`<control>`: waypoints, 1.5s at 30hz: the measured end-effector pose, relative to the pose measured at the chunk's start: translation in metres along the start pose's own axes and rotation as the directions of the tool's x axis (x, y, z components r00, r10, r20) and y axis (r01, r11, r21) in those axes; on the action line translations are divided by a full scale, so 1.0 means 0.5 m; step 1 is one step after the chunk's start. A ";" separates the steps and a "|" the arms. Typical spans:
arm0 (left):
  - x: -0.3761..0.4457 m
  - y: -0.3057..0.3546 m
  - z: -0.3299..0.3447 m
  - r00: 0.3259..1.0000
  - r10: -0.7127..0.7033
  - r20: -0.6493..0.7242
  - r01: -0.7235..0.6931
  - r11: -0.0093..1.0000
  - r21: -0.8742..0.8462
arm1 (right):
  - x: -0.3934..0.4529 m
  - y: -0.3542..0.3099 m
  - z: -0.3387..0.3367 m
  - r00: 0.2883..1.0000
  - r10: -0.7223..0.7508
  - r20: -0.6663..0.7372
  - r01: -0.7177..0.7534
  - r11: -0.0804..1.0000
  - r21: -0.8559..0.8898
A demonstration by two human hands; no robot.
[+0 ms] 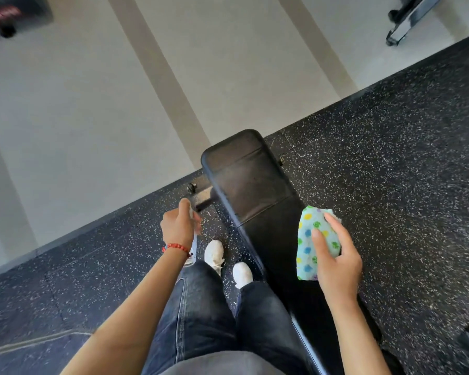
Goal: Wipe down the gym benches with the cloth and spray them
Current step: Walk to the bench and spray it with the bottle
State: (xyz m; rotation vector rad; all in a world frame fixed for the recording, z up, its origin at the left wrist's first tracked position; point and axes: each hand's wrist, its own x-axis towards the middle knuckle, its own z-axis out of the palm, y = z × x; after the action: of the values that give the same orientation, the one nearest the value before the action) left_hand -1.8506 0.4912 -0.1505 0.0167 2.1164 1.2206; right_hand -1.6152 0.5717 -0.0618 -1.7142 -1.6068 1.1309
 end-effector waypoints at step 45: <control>-0.382 -0.435 -0.841 0.464 -0.463 -0.756 -0.324 0.705 -0.631 | -0.731 -0.230 0.634 0.065 -0.451 0.890 0.625 0.714 0.316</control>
State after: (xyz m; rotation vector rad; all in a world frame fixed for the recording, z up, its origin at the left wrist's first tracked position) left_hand -1.8738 -0.0134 -0.0757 -1.3926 2.1377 2.2639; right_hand -1.9235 0.1818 -0.0488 -0.0636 -2.7448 1.6966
